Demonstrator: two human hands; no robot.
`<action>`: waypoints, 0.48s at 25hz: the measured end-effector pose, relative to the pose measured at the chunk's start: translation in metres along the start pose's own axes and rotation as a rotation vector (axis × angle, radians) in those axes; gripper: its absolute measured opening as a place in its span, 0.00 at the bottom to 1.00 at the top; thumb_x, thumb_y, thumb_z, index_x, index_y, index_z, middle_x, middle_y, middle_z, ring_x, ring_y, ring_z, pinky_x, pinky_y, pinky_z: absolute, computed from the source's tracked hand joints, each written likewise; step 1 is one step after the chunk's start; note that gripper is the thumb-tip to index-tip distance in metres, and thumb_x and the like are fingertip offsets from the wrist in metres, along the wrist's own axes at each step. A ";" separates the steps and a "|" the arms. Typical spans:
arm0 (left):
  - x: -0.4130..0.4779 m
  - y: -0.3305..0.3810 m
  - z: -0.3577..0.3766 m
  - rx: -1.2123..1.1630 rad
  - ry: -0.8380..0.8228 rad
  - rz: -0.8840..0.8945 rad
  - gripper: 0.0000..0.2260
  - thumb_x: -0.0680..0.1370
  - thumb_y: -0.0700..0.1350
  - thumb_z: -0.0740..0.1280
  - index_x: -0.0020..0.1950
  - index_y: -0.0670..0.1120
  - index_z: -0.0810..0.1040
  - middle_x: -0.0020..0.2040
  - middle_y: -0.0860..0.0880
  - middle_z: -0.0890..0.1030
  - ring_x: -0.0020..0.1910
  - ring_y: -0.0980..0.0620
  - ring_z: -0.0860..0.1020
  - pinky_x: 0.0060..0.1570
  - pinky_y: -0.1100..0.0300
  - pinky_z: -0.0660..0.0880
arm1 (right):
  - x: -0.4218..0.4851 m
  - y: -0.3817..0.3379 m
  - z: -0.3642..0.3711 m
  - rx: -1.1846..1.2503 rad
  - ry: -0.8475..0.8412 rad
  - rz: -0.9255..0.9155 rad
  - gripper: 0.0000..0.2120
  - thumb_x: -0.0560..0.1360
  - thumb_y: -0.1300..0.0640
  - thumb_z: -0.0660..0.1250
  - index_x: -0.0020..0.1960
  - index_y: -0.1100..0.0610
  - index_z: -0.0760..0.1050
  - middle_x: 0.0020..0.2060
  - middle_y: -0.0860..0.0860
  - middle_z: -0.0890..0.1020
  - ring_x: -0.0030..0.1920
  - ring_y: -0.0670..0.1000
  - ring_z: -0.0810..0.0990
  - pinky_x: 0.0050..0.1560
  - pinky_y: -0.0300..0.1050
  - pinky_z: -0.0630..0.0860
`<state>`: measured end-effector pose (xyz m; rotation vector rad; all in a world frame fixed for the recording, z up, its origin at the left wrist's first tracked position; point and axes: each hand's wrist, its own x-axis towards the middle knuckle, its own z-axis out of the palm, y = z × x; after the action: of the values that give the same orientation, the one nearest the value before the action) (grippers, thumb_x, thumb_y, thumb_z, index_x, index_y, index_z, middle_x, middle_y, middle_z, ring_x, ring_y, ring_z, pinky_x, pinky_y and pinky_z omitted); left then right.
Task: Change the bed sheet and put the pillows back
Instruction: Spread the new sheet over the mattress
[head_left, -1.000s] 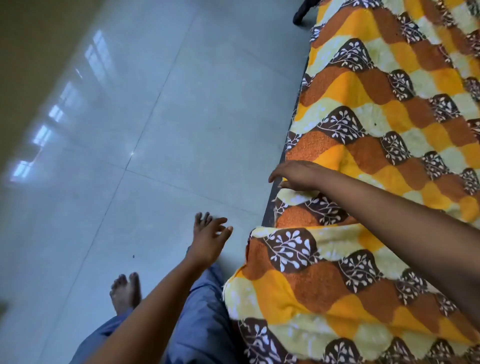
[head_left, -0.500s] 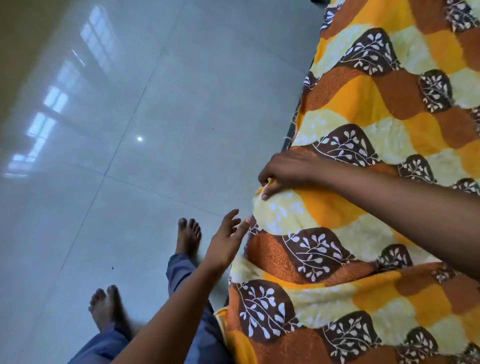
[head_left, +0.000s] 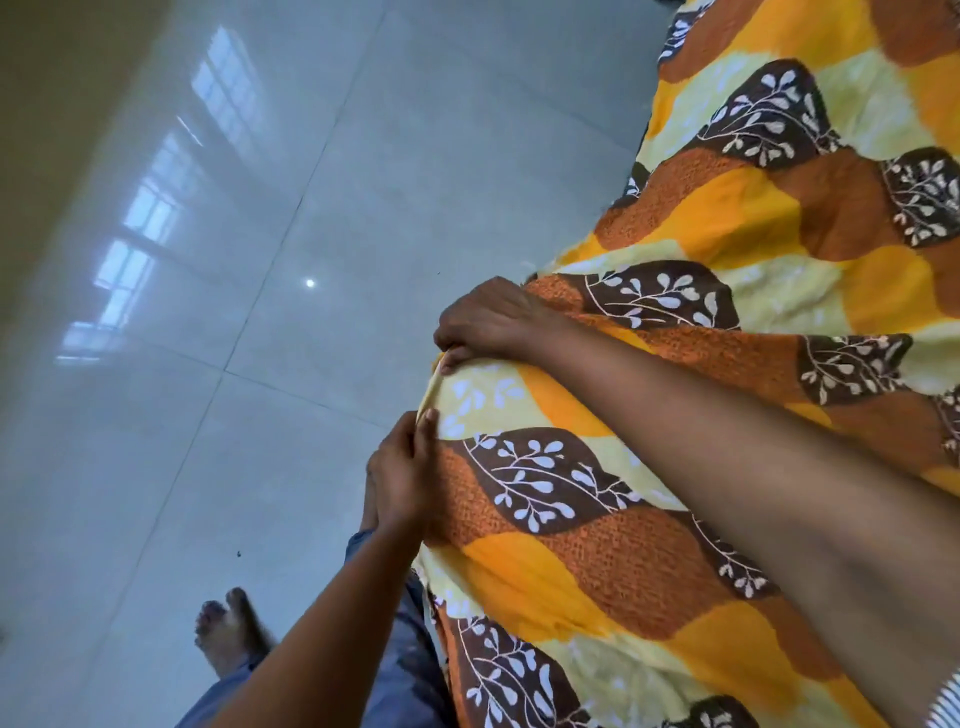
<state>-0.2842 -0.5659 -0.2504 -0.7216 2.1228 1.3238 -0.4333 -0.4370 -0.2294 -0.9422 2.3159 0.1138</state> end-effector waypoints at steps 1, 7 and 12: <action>0.004 -0.004 0.001 0.055 -0.030 -0.029 0.18 0.77 0.59 0.57 0.41 0.45 0.75 0.42 0.43 0.82 0.45 0.42 0.78 0.41 0.53 0.70 | -0.003 -0.002 0.007 0.035 -0.014 0.025 0.15 0.75 0.42 0.62 0.53 0.51 0.77 0.52 0.48 0.79 0.56 0.52 0.76 0.43 0.44 0.64; 0.030 0.037 -0.012 -0.116 -0.323 -0.172 0.17 0.79 0.47 0.62 0.67 0.47 0.71 0.60 0.45 0.76 0.51 0.51 0.76 0.52 0.58 0.72 | -0.063 0.032 -0.014 0.417 0.091 0.225 0.14 0.76 0.50 0.65 0.61 0.50 0.74 0.61 0.49 0.71 0.63 0.50 0.69 0.60 0.50 0.68; 0.064 0.127 -0.003 -0.186 -0.380 -0.088 0.12 0.79 0.43 0.61 0.63 0.47 0.73 0.60 0.41 0.77 0.62 0.45 0.74 0.64 0.52 0.68 | -0.125 0.118 -0.062 0.593 0.152 0.411 0.10 0.75 0.56 0.67 0.55 0.52 0.79 0.54 0.51 0.78 0.56 0.51 0.75 0.56 0.44 0.72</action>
<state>-0.4168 -0.5310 -0.2126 -0.5742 1.6683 1.4894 -0.4744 -0.2932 -0.1249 -0.1814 2.4332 -0.4672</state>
